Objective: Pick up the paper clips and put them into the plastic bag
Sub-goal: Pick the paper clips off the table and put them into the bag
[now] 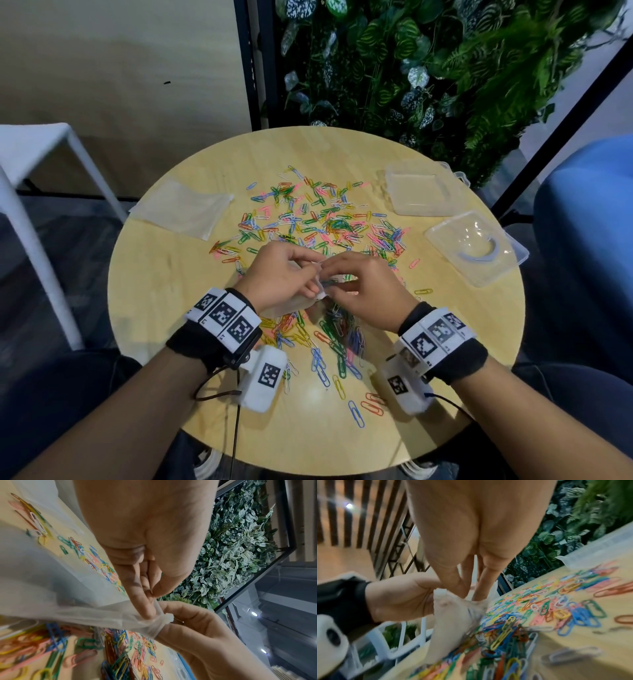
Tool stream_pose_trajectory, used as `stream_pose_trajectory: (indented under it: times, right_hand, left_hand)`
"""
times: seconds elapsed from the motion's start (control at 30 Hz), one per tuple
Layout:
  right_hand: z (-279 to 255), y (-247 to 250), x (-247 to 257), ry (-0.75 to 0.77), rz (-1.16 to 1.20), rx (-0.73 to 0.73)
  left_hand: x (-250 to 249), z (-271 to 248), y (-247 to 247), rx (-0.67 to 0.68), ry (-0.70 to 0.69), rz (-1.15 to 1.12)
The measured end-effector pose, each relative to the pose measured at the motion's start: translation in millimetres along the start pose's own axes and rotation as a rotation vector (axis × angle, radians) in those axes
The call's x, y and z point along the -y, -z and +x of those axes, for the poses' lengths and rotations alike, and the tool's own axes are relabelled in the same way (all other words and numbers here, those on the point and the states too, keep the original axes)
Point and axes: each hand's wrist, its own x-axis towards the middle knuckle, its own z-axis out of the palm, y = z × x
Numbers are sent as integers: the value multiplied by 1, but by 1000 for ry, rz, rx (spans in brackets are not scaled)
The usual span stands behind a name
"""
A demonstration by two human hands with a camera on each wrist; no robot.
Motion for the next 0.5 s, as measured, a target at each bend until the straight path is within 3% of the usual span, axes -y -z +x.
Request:
stream_pose_trajectory:
  times: [0.1,0.17,0.23,0.3,0.33,0.4,0.5]
  right_hand:
    - [0,22,3,-134,113,-84]
    - [-4,47,-7,-253,-78,-178]
    - [-15,72,-28,-512,-345,-40]
    - [-29,82,-46,-806,-439,242]
    - [-35,81,-49,-876,-438,336]
    - [-39,68,-50,-863,-430,347]
    - [-31,43,-40,-671,-435,254]
  left_hand:
    - [-3,0,4,-19,-5,-11]
    - [-3,0,7,-41,-6,-5]
    - [-2,0,9,-60,-5,1]
    - [-1,-1,12,-66,-7,5]
    - [-2,-1,13,-66,-11,8]
    - [-3,-1,13,-63,-15,17]
    - [-4,-2,12,-57,-17,29]
